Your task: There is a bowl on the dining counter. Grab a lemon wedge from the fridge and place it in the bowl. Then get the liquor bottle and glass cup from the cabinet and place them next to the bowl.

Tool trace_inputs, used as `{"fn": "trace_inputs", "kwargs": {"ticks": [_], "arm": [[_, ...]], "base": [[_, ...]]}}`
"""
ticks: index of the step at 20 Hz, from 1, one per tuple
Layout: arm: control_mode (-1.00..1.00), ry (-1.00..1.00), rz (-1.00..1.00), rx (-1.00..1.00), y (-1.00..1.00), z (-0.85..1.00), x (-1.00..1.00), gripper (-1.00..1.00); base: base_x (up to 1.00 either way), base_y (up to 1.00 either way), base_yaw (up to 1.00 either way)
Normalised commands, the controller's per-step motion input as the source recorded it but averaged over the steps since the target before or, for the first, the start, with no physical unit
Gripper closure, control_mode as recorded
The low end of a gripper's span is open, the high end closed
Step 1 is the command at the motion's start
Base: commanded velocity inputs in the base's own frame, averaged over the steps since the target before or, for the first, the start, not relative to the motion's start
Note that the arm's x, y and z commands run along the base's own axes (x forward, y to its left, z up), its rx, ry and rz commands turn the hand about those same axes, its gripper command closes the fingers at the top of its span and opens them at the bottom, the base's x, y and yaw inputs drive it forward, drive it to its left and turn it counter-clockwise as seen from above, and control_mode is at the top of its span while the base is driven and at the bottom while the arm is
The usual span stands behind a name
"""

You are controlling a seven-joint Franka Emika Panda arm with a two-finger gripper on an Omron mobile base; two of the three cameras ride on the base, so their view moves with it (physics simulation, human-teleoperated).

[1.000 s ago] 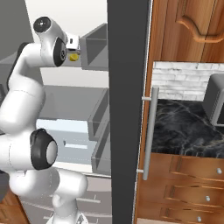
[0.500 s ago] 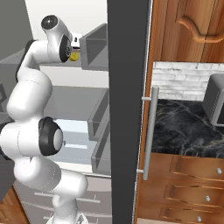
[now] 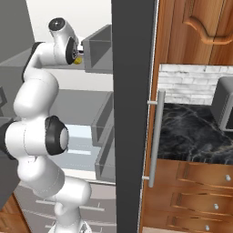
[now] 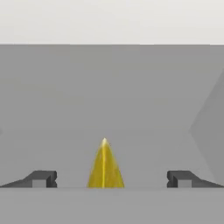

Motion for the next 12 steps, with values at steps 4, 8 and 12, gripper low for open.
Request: {"fn": "trace_inputs", "kwargs": {"ticks": [4, 8, 12], "arm": [[-1.0, 0.05, 0.0, 0.0, 0.0, -0.35, 0.05, -1.0], [-1.0, 0.08, 0.0, 0.0, 0.0, -0.5, -0.01, -1.0], [-1.0, 0.12, 0.0, 0.0, 0.04, -0.59, 0.02, -1.0]], "base": [[0.0, 0.0, 0.0], [0.0, 0.0, 0.0], [0.0, 0.0, 0.0]]}}
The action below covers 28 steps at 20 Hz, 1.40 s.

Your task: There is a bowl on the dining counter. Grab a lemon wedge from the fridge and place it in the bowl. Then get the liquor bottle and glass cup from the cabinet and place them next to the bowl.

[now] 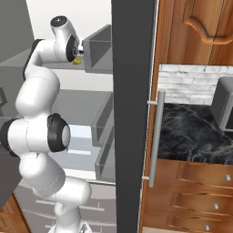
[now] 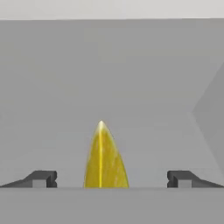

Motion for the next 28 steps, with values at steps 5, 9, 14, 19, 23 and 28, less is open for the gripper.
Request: {"fn": "trace_inputs", "kwargs": {"ticks": [5, 9, 14, 19, 23, 28], "arm": [[-1.0, 0.11, 0.0, 0.0, 0.13, -0.55, 0.24, 1.0], [-1.0, 0.03, 0.0, 0.0, 0.14, -0.43, -0.09, 1.0], [-1.0, -0.06, 0.0, 0.0, 0.16, -0.23, -0.73, 1.0], [-1.0, -0.29, -0.01, 0.02, 0.0, 0.04, -1.0, 1.0], [-1.0, -0.37, -0.02, 0.07, -0.08, 0.23, -1.0, 1.0], [-1.0, -0.12, -0.05, 0.11, -0.24, 0.33, -1.0, 1.0]], "base": [[0.0, 0.0, 0.0], [0.0, 0.0, 0.0], [0.0, 0.0, 0.0], [0.0, 0.0, 0.0], [0.0, 0.0, 0.0], [0.0, 0.0, 0.0]]}}
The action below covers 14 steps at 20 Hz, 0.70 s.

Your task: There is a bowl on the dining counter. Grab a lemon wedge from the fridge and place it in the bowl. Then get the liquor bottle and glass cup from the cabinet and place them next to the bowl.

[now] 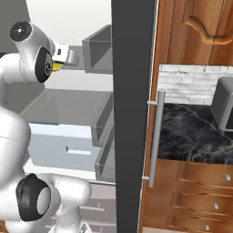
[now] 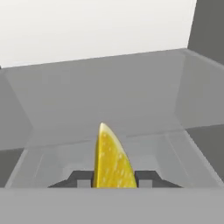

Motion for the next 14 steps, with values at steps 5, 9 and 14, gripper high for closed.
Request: {"fn": "trace_inputs", "kwargs": {"ticks": [5, 9, 14], "arm": [[-1.0, 0.0, -0.08, 0.07, -0.23, 0.24, -1.0, 1.0], [-1.0, 0.01, -0.08, 0.01, -0.03, 0.01, -1.0, 1.0], [-1.0, 0.07, -0.04, 0.0, 0.0, -0.03, -1.0, 1.0]], "base": [[0.0, 0.0, 0.0], [0.0, 0.0, 0.0], [0.0, 0.0, 0.0]]}}
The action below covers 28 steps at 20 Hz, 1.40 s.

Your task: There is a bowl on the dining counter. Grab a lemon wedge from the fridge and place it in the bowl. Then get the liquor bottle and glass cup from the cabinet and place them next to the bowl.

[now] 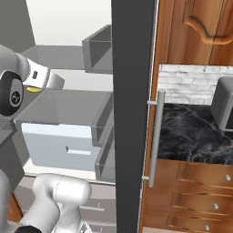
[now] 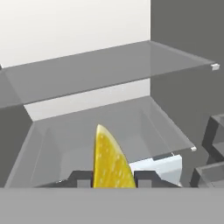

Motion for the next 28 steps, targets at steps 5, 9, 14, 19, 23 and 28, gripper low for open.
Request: {"fn": "trace_inputs", "kwargs": {"ticks": [5, 9, 14, 19, 23, 28], "arm": [[-1.0, 0.15, -0.01, 0.0, 0.0, -0.13, -0.29, 1.0], [-1.0, 0.18, 0.0, 0.0, 0.0, -0.09, 0.0, 1.0], [1.0, 0.03, 0.0, 0.0, 0.0, -0.01, -0.02, 1.0], [1.0, 0.0, 0.0, 0.0, 0.0, 0.0, 0.0, 1.0], [1.0, 0.0, 0.0, 0.0, 0.0, 0.0, 0.0, 1.0], [1.0, 0.0, 0.0, 0.0, 0.0, 0.0, 0.0, 1.0]], "base": [[0.0, 0.0, 0.0], [0.0, 0.0, 0.0], [-0.62, 0.0, 0.0], [-1.0, 0.0, 0.0], [-1.0, 0.0, -0.01], [-0.88, -0.04, -0.45]]}}
